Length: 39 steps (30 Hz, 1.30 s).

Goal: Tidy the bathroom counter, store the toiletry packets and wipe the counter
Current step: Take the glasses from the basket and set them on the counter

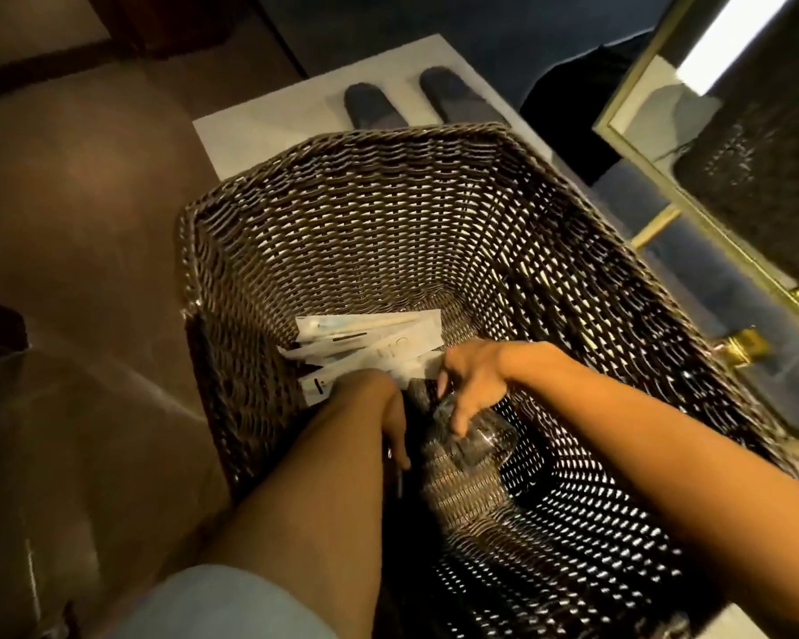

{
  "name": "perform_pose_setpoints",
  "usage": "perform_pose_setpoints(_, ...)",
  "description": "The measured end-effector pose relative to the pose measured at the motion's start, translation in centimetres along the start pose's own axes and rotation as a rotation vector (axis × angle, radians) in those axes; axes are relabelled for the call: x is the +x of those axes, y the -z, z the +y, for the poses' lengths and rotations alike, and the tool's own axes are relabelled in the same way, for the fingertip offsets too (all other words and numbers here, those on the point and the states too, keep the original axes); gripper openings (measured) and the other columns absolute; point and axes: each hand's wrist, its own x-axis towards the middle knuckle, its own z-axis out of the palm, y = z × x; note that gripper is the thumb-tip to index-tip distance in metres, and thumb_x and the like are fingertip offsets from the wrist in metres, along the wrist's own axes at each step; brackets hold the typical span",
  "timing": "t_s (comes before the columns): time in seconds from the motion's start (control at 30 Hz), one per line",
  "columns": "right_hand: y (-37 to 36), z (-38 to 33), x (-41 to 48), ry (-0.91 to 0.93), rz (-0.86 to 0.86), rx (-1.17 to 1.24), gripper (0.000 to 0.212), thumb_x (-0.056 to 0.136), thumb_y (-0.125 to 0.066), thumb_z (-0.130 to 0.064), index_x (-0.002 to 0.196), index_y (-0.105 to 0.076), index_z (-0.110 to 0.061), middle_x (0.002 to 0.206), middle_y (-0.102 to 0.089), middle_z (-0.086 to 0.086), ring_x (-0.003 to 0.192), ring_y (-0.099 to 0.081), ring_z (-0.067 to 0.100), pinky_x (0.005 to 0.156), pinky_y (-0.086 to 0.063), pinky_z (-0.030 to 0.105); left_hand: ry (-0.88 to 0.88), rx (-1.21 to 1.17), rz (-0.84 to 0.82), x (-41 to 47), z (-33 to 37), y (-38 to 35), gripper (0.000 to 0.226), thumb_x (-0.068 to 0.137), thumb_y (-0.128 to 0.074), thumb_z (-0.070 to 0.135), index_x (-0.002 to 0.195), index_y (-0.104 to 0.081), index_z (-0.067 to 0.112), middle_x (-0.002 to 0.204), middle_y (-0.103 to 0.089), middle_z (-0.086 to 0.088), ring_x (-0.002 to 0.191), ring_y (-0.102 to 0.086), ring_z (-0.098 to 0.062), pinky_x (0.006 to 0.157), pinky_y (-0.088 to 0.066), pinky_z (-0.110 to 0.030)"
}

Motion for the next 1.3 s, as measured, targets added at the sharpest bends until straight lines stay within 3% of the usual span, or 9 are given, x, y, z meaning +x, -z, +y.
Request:
perform_pose_setpoints(0.13,0.9,1.9,-4.6,-0.014,0.115,0.198,0.061,0.065,-0.087,-0.039,0.12,-0.067,-0.023,0.102,-0.07,-0.003,0.101,-0.065,0.021,0.098,-0.051,0.034,-0.085,0.085,0.115,-2.6,-0.4,3.0,0.092,0.04,-0.097,0.052,0.121,-0.072,0.015,0.124,-0.07,-0.01,0.107,-0.068,-0.032,0.098,-0.056,-0.048)
perform_pose_setpoints(0.27,1.2,3.2,-11.2,-0.013,0.433,0.413,0.062,0.055,-0.077,-0.052,0.114,-0.072,-0.034,0.095,-0.074,-0.01,0.089,-0.066,0.009,0.094,-0.051,0.031,-0.283,0.027,0.324,-7.3,0.0,5.7,0.057,0.063,-0.095,0.033,0.11,-0.075,0.009,0.105,-0.072,-0.008,0.086,-0.067,-0.026,0.081,-0.061,-0.043)
perform_pose_setpoints(0.4,-1.1,2.6,-18.2,-0.022,0.809,0.662,0.059,0.058,-0.076,-0.06,0.115,-0.071,-0.045,0.097,-0.075,-0.018,0.092,-0.069,0.001,0.094,-0.054,0.034,-0.432,0.19,0.666,-12.6,0.5,7.3,0.07,0.065,-0.089,0.051,0.127,-0.068,0.024,0.112,-0.064,0.01,0.108,-0.058,-0.019,0.098,-0.044,-0.03)
perform_pose_setpoints(0.57,-5.1,-0.2,-25.9,0.021,1.126,0.881,0.051,0.072,-0.086,-0.035,0.12,-0.071,-0.032,0.104,-0.077,-0.012,0.099,-0.071,0.004,0.094,-0.056,0.032,-0.658,0.163,0.856,-18.8,0.5,6.5,0.089,0.052,-0.084,0.066,0.134,-0.06,0.041,0.133,-0.064,0.005,0.12,-0.058,-0.018,0.107,-0.045,-0.038)
perform_pose_setpoints(0.7,-8.5,-1.1,-31.2,-0.006,1.335,0.972,0.052,0.066,-0.085,-0.03,0.116,-0.072,-0.031,0.103,-0.077,-0.014,0.099,-0.072,0.004,0.083,-0.056,0.017,-0.878,0.118,0.913,-22.4,1.7,4.5,0.095,0.047,-0.08,0.067,0.136,-0.056,0.044,0.139,-0.059,0.01,0.122,-0.053,-0.01,0.105,-0.044,-0.039)
perform_pose_setpoints(0.9,-14.8,-2.0,-37.5,-0.162,1.534,0.968,0.057,0.066,-0.079,-0.035,0.121,-0.07,-0.025,0.104,-0.076,-0.015,0.101,-0.071,0.003,0.086,-0.055,0.016,-1.215,0.182,0.895,-25.3,6.9,1.1,0.098,0.044,-0.072,0.084,0.134,-0.056,0.05,0.124,-0.057,0.024,0.11,-0.052,0.007,0.087,-0.041,-0.02)
perform_pose_setpoints(1.07,-21.6,-2.6,-41.3,-0.356,1.679,1.016,0.058,0.063,-0.081,-0.036,0.12,-0.072,-0.023,0.103,-0.076,-0.012,0.097,-0.071,-0.001,0.08,-0.052,0.009,-1.402,0.195,0.833,-26.1,13.2,-3.2,0.079,0.056,-0.083,0.061,0.13,-0.062,0.044,0.118,-0.068,0.019,0.109,-0.059,0.007,0.095,-0.047,-0.025)
perform_pose_setpoints(1.2,-28.0,-1.8,-44.0,-0.545,1.791,1.02,0.057,0.065,-0.085,-0.04,0.119,-0.071,-0.03,0.108,-0.075,-0.014,0.103,-0.069,0.0,0.089,-0.057,0.023,-1.491,0.199,0.789,-26.3,17.9,-7.9,0.079,0.057,-0.085,0.057,0.131,-0.061,0.041,0.114,-0.068,0.019,0.105,-0.061,0.008,0.093,-0.048,-0.023)
perform_pose_setpoints(1.3,-33.2,-0.9,-45.8,-0.634,1.856,1.037,0.056,0.066,-0.086,-0.039,0.119,-0.071,-0.03,0.11,-0.075,-0.01,0.105,-0.069,0.005,0.091,-0.058,0.036,-1.539,0.189,0.769,-26.1,21.5,-11.9,0.082,0.06,-0.088,0.051,0.136,-0.058,0.041,0.108,-0.06,0.027,0.098,-0.052,0.02,0.084,-0.041,-0.007)
